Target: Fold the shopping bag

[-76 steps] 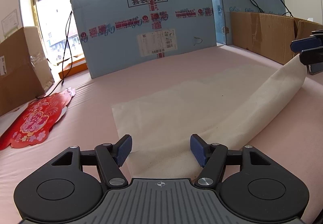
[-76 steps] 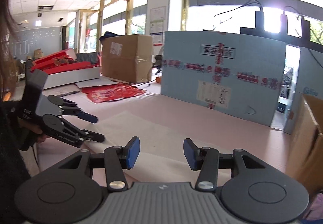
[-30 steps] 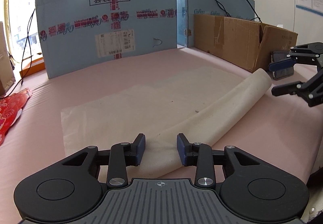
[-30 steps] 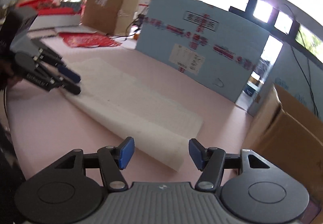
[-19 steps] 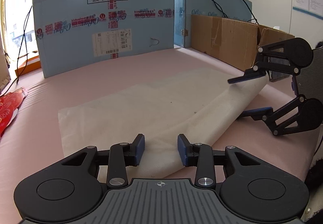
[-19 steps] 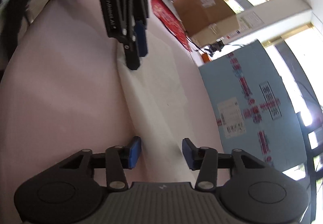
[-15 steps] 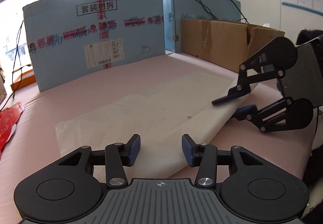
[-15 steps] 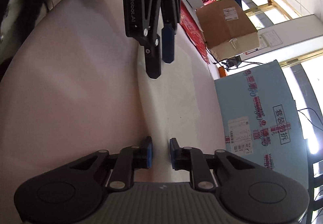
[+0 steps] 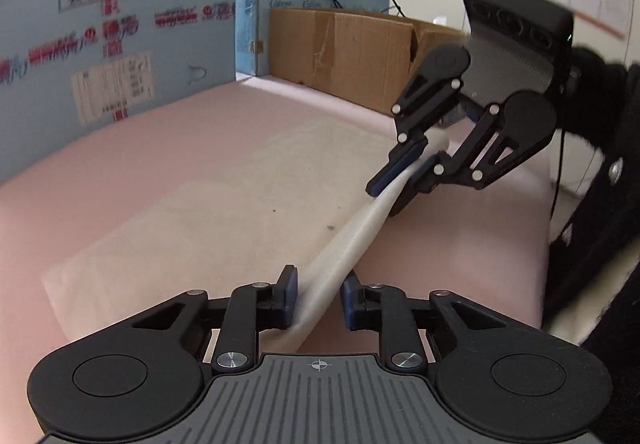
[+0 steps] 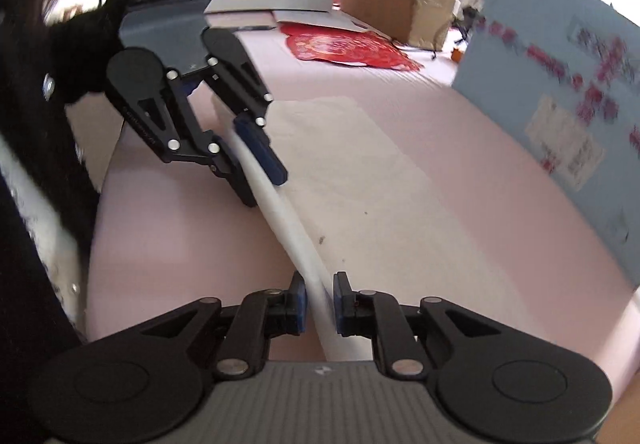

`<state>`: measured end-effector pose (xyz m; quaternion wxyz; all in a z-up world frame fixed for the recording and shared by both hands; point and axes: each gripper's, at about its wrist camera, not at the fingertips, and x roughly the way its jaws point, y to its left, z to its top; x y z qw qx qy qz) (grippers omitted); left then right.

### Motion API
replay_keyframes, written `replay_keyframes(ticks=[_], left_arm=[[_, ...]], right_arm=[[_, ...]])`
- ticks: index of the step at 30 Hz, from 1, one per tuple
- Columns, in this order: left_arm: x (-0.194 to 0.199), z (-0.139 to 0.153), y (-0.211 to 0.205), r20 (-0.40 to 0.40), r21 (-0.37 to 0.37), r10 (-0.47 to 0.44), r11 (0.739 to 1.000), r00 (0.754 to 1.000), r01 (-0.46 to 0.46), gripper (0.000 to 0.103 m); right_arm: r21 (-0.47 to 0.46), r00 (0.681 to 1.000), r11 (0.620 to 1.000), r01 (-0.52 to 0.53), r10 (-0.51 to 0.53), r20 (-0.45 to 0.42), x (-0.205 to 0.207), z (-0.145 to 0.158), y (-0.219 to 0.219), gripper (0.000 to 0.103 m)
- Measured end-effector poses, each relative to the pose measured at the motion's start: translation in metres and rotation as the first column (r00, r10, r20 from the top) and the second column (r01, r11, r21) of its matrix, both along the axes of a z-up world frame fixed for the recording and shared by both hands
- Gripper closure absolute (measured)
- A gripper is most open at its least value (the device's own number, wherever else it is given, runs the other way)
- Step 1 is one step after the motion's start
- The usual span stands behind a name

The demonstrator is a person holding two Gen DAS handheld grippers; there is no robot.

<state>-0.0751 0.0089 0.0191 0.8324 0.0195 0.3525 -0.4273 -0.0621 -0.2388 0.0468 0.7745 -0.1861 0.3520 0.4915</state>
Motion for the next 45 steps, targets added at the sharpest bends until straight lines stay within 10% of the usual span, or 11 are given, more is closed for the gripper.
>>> replay_keyframes(ticks=[6,14,21,27,32,35,41,45], left_arm=[[0.016,-0.012,0.027,-0.151,-0.135,0.083,0.985,0.985,-0.104,0.086],[0.018,-0.015,0.042,-0.192,-0.165,0.179,0.963,0.965,-0.212,0.083],[0.003,0.004,0.037,-0.019,-0.023,0.329,0.944,0.944,-0.33,0.07],[-0.011,0.002,0.024,0.208,0.168,0.461,0.852,0.862,-0.496,0.034],[-0.016,0.003,0.016,0.329,0.243,0.466,0.799,0.821,-0.55,0.023],[-0.022,0.009,0.003,0.441,0.275,0.422,0.777,0.792,-0.566,0.023],[-0.039,0.03,-0.032,0.578,0.175,0.298,0.864,0.76,-0.472,0.021],[-0.021,0.02,-0.052,0.473,0.209,0.235,0.906,0.849,-0.368,0.044]], right_arm=[[0.187,0.91,0.934,0.304,-0.226,-0.348,0.042,-0.01,-0.069,0.074],[0.2,0.787,0.817,0.541,-0.408,-0.463,0.041,-0.02,-0.115,0.081],[0.153,0.741,0.753,0.64,-0.551,-0.385,0.024,-0.026,-0.107,0.084],[0.061,0.759,0.762,0.645,-0.629,-0.169,0.01,-0.019,-0.075,0.08],[-0.034,0.746,0.746,0.665,-0.662,0.071,-0.009,-0.021,-0.053,0.047],[-0.035,0.729,0.732,0.68,-0.672,0.128,-0.016,-0.024,-0.047,0.047],[-0.024,0.729,0.734,0.679,-0.669,0.148,-0.02,-0.027,-0.045,0.046],[0.002,0.713,0.717,0.697,-0.693,0.102,-0.017,-0.028,-0.055,0.041]])
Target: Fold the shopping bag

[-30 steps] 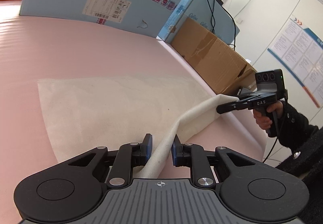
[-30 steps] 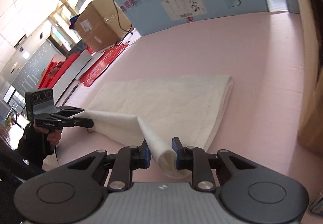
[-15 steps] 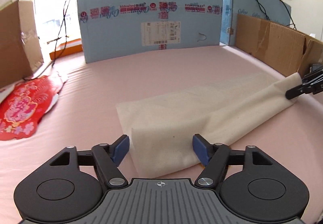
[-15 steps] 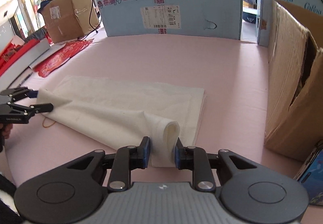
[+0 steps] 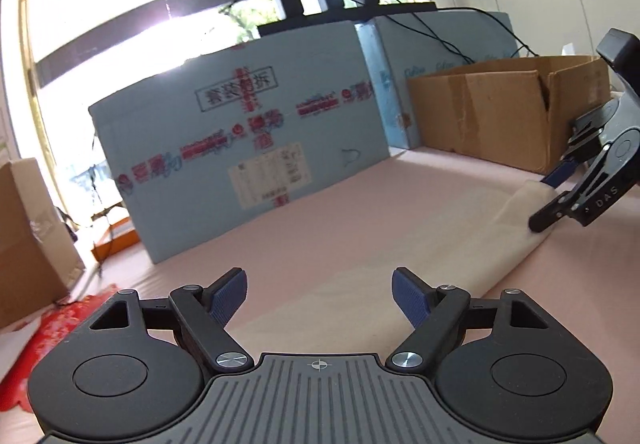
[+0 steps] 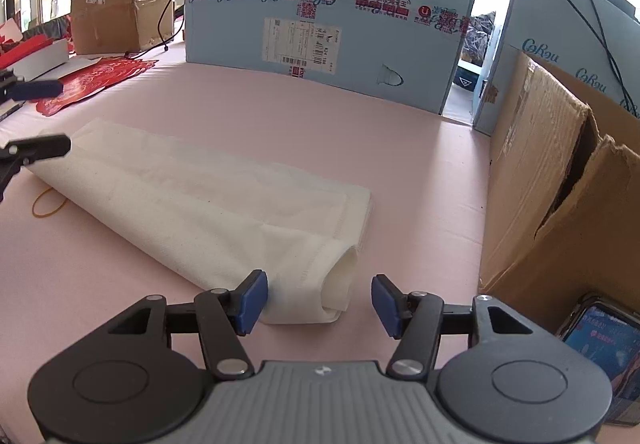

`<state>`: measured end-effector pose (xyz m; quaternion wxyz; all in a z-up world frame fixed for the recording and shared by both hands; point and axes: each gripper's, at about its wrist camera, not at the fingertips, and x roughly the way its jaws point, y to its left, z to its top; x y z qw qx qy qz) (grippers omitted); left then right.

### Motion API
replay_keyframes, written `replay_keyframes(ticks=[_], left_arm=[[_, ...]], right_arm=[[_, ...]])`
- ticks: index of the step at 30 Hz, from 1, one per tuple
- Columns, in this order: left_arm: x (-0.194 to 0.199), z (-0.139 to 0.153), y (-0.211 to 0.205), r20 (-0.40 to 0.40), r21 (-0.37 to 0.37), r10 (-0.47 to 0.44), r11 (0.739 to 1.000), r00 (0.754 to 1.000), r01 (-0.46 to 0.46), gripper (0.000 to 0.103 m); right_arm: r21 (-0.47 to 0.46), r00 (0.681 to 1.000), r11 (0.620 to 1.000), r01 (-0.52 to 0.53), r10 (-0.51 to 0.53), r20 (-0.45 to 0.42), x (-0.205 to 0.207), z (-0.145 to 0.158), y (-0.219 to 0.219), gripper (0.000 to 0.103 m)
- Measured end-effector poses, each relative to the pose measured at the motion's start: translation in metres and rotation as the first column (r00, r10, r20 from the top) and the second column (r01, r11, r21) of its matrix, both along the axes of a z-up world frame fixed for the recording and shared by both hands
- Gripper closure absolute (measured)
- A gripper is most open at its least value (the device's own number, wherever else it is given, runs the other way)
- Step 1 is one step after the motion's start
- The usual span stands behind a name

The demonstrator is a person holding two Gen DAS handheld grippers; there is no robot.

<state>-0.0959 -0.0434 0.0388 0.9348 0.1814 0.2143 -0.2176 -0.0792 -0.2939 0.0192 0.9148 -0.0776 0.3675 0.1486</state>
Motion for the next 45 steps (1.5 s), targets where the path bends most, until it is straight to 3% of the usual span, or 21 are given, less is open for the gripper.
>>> replay_keyframes(ticks=[1,3,6,10,14,16,20,22,24,28,32,33,35,39,43,45], left_arm=[[0.007,-0.005,-0.003,-0.047,0.017,-0.008,1.0,0.999,0.009,0.056],[0.013,-0.013,-0.004,-0.101,0.036,0.0,0.999,0.995,0.003,0.056],[0.013,-0.014,0.0,-0.118,0.016,-0.002,1.0,0.993,0.004,0.056],[0.012,-0.017,0.001,-0.118,0.005,-0.004,1.0,0.993,0.005,0.056],[0.013,-0.017,0.006,-0.137,-0.023,-0.007,1.0,0.991,0.003,0.055],[0.013,-0.017,0.008,-0.145,-0.035,-0.008,0.999,0.989,0.003,0.055],[0.019,-0.016,0.015,-0.178,-0.082,-0.016,0.997,0.984,0.001,0.054],[0.022,-0.015,0.018,-0.196,-0.106,-0.018,0.994,0.98,-0.003,0.052],[0.026,-0.016,0.022,-0.213,-0.126,-0.017,0.992,0.977,-0.01,0.049],[0.03,-0.016,0.025,-0.234,-0.153,-0.022,0.988,0.972,-0.014,0.046],[0.03,-0.015,0.026,-0.231,-0.158,-0.027,0.987,0.973,-0.01,0.046],[0.028,-0.014,0.027,-0.22,-0.161,-0.038,0.987,0.975,0.002,0.045],[0.025,-0.011,0.029,-0.197,-0.168,-0.06,0.985,0.979,0.026,0.046],[0.013,0.001,0.026,-0.099,-0.162,-0.183,0.973,0.978,0.165,0.045],[0.004,0.005,0.01,-0.09,-0.067,-0.347,0.937,0.934,0.342,0.044],[0.002,0.004,0.007,-0.109,-0.037,-0.388,0.921,0.915,0.387,0.044]], right_arm=[[0.016,1.0,1.0,0.012,-0.012,-0.006,0.001,0.0,-0.003,0.041],[0.043,0.999,0.998,0.044,-0.043,-0.015,0.001,0.0,-0.009,0.041],[0.024,0.996,0.996,0.084,-0.083,-0.008,-0.003,-0.001,-0.016,0.037],[-0.048,0.992,0.992,0.12,-0.119,0.03,-0.013,-0.001,-0.017,0.034],[-0.182,0.978,0.968,0.171,-0.145,0.148,-0.035,0.006,-0.014,0.034],[-0.214,0.974,0.964,0.154,-0.112,0.197,-0.046,0.009,-0.013,0.034],[-0.344,0.971,0.939,0.01,0.073,0.227,-0.055,0.002,0.01,0.034],[-0.469,0.952,0.878,-0.091,0.214,0.217,-0.055,-0.01,0.031,0.034],[-0.591,0.914,0.79,-0.163,0.347,0.212,-0.055,-0.023,0.051,0.034],[-0.769,0.765,0.587,-0.254,0.608,0.212,-0.057,-0.038,0.087,0.048],[-0.887,0.57,0.363,-0.286,0.808,0.147,-0.06,-0.052,0.113,0.063],[-0.896,0.541,0.324,-0.303,0.833,0.118,-0.06,-0.053,0.117,0.067],[-0.891,0.514,0.284,-0.355,0.855,0.068,-0.058,-0.053,0.121,0.086],[-0.848,0.522,0.312,-0.429,0.851,0.049,-0.054,-0.045,0.118,0.09],[-0.743,0.536,0.383,-0.548,0.844,0.04,-0.056,-0.02,0.113,0.092],[-0.637,0.555,0.44,-0.633,0.831,0.023,-0.054,-0.002,0.108,0.092]])
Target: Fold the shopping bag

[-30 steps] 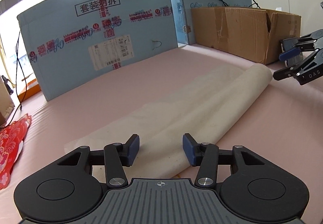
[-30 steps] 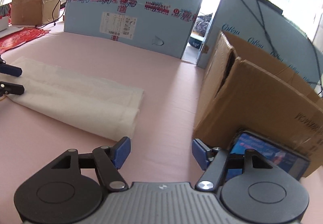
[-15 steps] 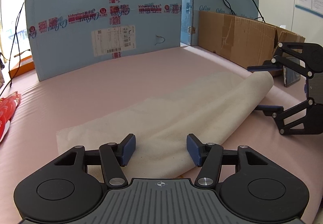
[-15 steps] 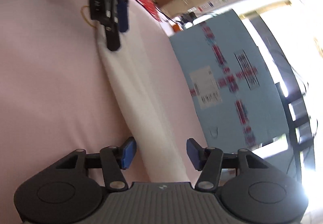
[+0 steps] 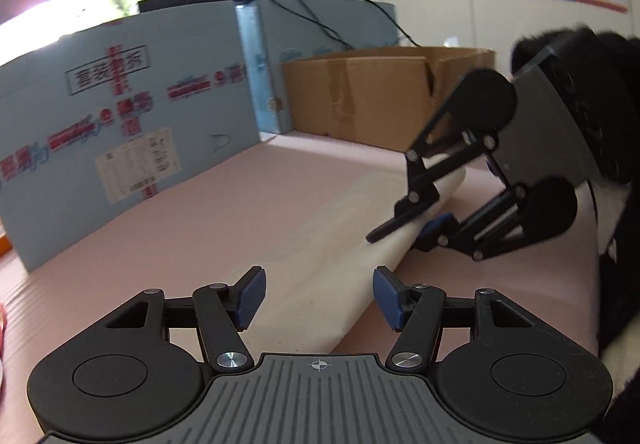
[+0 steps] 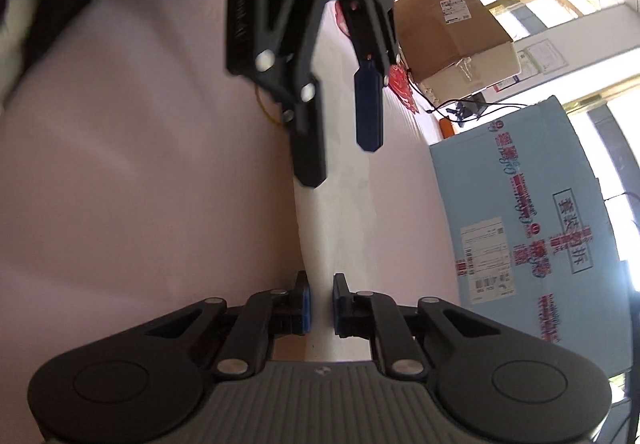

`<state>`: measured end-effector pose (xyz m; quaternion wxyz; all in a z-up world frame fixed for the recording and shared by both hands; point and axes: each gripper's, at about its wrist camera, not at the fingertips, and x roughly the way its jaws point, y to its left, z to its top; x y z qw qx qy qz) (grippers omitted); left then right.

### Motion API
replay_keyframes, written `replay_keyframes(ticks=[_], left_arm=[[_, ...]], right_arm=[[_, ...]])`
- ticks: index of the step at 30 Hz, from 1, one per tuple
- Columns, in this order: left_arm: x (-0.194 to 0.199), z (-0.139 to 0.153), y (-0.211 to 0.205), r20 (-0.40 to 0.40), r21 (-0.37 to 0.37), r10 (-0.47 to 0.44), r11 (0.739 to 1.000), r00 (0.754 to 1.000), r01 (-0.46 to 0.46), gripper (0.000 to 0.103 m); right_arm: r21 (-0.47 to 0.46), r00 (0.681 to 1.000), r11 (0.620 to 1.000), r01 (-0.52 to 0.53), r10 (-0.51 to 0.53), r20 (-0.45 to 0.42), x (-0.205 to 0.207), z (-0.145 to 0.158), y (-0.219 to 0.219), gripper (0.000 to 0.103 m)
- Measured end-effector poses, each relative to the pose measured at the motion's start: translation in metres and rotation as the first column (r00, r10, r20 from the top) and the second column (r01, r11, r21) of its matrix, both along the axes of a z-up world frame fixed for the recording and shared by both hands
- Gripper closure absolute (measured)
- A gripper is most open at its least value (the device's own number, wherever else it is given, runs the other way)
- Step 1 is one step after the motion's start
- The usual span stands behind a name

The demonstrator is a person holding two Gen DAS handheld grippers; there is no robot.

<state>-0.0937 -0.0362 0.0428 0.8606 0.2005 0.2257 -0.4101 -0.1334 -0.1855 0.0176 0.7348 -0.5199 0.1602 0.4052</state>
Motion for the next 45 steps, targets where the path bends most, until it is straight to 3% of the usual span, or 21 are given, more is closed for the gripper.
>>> replay_keyframes(ticks=[4,7,9,10,12,13,16,18,20,23,26,30,34,37,39,41,45], left_arm=[[0.002,-0.004,0.005,-0.04,0.022,-0.037,0.999,0.999,0.038,0.044],[0.003,-0.007,0.009,-0.071,0.038,-0.064,0.997,0.995,0.067,0.044],[0.011,-0.012,0.015,-0.102,0.04,-0.05,0.998,0.994,0.054,0.052],[0.017,-0.014,0.021,-0.135,0.015,-0.047,0.999,0.99,0.049,0.06],[0.039,-0.017,0.045,-0.271,-0.139,-0.068,0.99,0.96,0.031,0.067],[0.049,-0.019,0.055,-0.33,-0.202,-0.068,0.979,0.942,0.0,0.071],[0.073,-0.031,0.081,-0.469,-0.321,-0.057,0.941,0.881,-0.109,0.073],[0.082,-0.039,0.093,-0.534,-0.377,-0.063,0.91,0.843,-0.171,0.075],[0.084,-0.041,0.097,-0.548,-0.39,-0.047,0.898,0.835,-0.205,0.075],[0.084,-0.041,0.099,-0.56,-0.39,-0.017,0.888,0.828,-0.245,0.075],[0.082,-0.038,0.099,-0.563,-0.369,0.042,0.881,0.826,-0.297,0.075],[0.079,-0.034,0.1,-0.52,-0.328,0.148,0.875,0.841,-0.357,0.073],[0.076,-0.028,0.091,-0.421,-0.25,0.278,0.879,0.863,-0.406,0.073],[0.069,-0.027,0.077,-0.324,-0.18,0.334,0.897,0.885,-0.404,0.069],[0.063,-0.026,0.068,-0.245,-0.112,0.382,0.902,0.891,-0.417,0.056],[0.054,-0.027,0.056,-0.108,-0.016,0.455,0.888,0.884,-0.46,0.028],[0.045,-0.028,0.049,0.011,0.046,0.5,0.865,0.866,-0.5,0.022]], right_arm=[[0.141,0.96,0.984,0.104,-0.062,-0.274,0.026,0.026,-0.013,0.091],[0.217,0.896,0.959,0.182,-0.071,-0.438,0.055,0.035,-0.026,0.091],[0.261,0.842,0.936,0.237,-0.063,-0.536,0.074,0.039,-0.037,0.091],[0.275,0.816,0.923,0.271,-0.068,-0.575,0.082,0.038,-0.043,0.089],[0.295,0.75,0.888,0.354,-0.081,-0.657,0.097,0.036,-0.056,0.084],[0.301,0.717,0.867,0.398,-0.089,-0.691,0.104,0.035,-0.063,0.077],[0.291,0.616,0.789,0.541,-0.136,-0.776,0.122,0.029,-0.088,0.071],[0.304,0.534,0.699,0.647,-0.13,-0.836,0.131,0.024,-0.111,0.07],[0.31,0.458,0.594,0.743,-0.112,-0.882,0.132,0.018,-0.134,0.067],[0.277,0.38,0.482,0.831,-0.129,-0.916,0.139,0.01,-0.15,0.069],[0.259,0.366,0.427,0.866,-0.189,-0.911,0.139,0.012,-0.151,0.07],[0.255,0.403,0.408,0.877,-0.333,-0.853,0.131,0.019,-0.144,0.07],[0.257,0.43,0.408,0.876,-0.419,-0.8,0.121,0.021,-0.135,0.07],[0.267,0.424,0.377,0.887,-0.438,-0.793,0.115,0.02,-0.135,0.069],[0.273,0.416,0.35,0.896,-0.447,-0.792,0.113,0.02,-0.135,0.067],[0.277,0.399,0.304,0.911,-0.491,-0.774,0.111,0.02,-0.137,0.057],[0.281,0.394,0.277,0.919,-0.614,-0.684,0.107,0.015,-0.131,0.056]])
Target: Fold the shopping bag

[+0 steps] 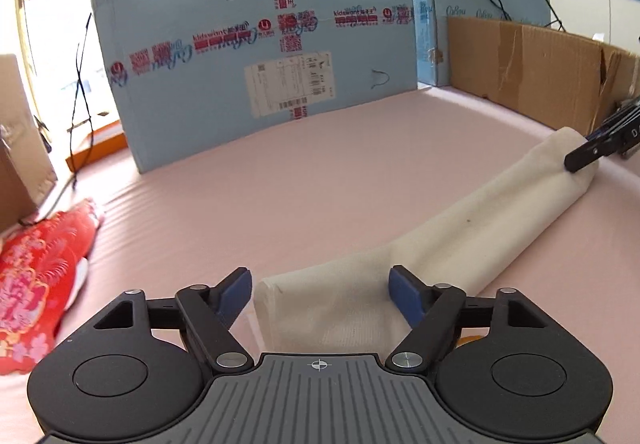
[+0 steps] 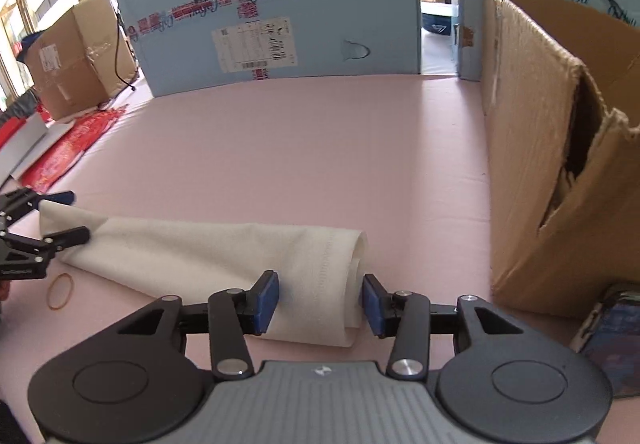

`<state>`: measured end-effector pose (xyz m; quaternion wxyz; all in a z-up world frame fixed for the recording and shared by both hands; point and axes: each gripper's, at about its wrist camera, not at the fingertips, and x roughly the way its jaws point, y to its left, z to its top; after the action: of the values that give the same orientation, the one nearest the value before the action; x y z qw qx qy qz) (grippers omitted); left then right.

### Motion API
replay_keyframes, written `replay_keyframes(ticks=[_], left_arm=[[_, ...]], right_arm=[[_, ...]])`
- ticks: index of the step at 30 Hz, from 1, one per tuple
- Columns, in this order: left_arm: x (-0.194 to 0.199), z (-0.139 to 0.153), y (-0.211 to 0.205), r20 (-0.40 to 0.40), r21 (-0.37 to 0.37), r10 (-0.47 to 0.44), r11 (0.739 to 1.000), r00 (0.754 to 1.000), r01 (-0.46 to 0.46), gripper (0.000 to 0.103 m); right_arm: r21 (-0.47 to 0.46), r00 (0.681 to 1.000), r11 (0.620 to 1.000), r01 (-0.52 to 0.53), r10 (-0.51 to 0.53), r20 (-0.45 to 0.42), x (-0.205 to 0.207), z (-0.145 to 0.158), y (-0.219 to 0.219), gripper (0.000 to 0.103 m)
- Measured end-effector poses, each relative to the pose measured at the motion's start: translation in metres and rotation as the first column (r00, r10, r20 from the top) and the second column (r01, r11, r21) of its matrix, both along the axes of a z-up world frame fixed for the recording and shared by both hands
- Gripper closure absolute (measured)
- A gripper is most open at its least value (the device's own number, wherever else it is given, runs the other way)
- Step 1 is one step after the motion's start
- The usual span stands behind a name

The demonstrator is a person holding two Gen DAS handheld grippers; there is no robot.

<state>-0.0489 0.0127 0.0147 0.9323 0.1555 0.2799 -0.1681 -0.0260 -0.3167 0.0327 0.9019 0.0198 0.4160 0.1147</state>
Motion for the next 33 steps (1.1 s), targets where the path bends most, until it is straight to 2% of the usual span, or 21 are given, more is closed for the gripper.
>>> replay_keyframes(ticks=[4,6,9,10,11,13,14,18,23,27,30,33], left_arm=[[-0.007,0.003,-0.008,0.052,0.066,0.033,0.997,0.998,-0.037,0.021],[-0.017,0.012,-0.016,0.124,0.091,0.065,0.993,0.99,-0.076,0.022],[-0.036,0.028,-0.03,0.215,0.018,0.06,0.998,0.975,-0.066,0.023],[-0.041,0.031,-0.037,0.219,-0.022,0.036,0.999,0.975,-0.032,0.03],[-0.043,0.032,-0.044,0.209,-0.059,0.0,0.998,0.978,0.013,0.048],[-0.039,0.03,-0.06,0.157,-0.105,-0.077,0.99,0.985,0.094,0.064],[-0.035,0.026,-0.069,0.134,-0.097,-0.112,0.987,0.985,0.125,0.069],[-0.019,0.006,-0.089,0.01,-0.029,-0.15,0.988,0.989,0.151,0.071],[-0.013,0.004,-0.083,-0.021,-0.082,-0.135,0.988,0.991,0.132,0.066],[-0.008,0.002,-0.075,-0.048,-0.131,-0.12,0.985,0.992,0.113,0.057],[-0.005,0.002,-0.072,-0.055,-0.149,-0.113,0.983,0.992,0.103,0.052],[-0.004,0.001,-0.071,-0.058,-0.162,-0.11,0.982,0.992,0.1,0.05]], right_arm=[[-0.066,0.998,0.998,0.012,-0.008,0.057,-0.011,-0.011,0.009,0.05],[-0.118,0.995,0.993,0.017,-0.005,0.1,-0.019,-0.015,0.016,0.048],[-0.152,0.99,0.988,0.027,-0.005,0.143,-0.026,-0.02,0.022,0.048],[-0.149,0.989,0.988,0.029,-0.006,0.149,-0.027,-0.021,0.021,0.048],[-0.14,0.988,0.99,0.033,-0.011,0.152,-0.028,-0.022,0.02,0.048],[-0.108,0.988,0.993,0.044,-0.027,0.153,-0.029,-0.026,0.016,0.048],[-0.099,0.988,0.994,0.047,-0.031,0.154,-0.029,-0.027,0.015,0.047],[-0.073,0.986,0.995,0.065,-0.054,0.155,-0.036,-0.029,0.008,0.042],[-0.025,0.981,0.991,0.134,-0.129,0.148,-0.055,-0.023,-0.004,0.039],[0.149,0.967,0.964,0.219,-0.235,0.101,-0.074,-0.018,-0.022,0.039],[0.345,0.976,0.919,0.191,-0.215,0.032,-0.077,-0.026,-0.026,0.039],[0.44,0.986,0.884,0.155,-0.166,-0.014,-0.062,-0.036,-0.012,0.037]])
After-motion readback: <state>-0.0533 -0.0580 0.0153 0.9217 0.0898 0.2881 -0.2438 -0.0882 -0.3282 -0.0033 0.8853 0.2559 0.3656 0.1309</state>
